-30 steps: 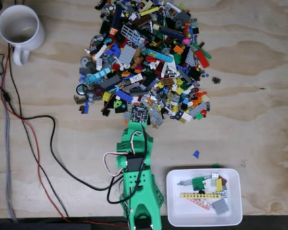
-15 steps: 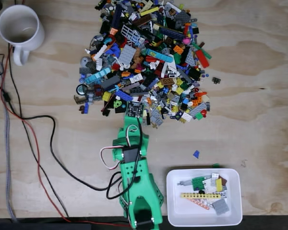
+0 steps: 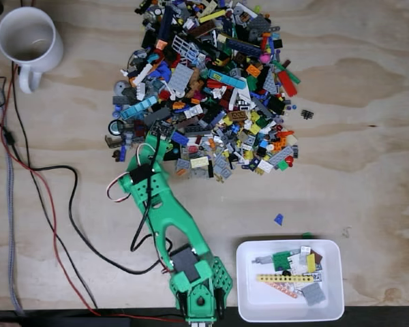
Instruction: Find the closest Lego and put it in the bin.
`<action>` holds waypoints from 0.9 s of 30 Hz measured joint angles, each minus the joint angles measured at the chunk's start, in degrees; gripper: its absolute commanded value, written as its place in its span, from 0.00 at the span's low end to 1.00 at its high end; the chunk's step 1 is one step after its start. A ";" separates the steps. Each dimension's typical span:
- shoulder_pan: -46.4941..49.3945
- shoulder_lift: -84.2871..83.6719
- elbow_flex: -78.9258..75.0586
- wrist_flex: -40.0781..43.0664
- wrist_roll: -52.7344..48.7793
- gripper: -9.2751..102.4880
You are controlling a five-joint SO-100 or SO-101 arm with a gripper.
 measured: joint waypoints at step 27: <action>4.66 -14.85 -8.79 -6.15 -11.95 0.17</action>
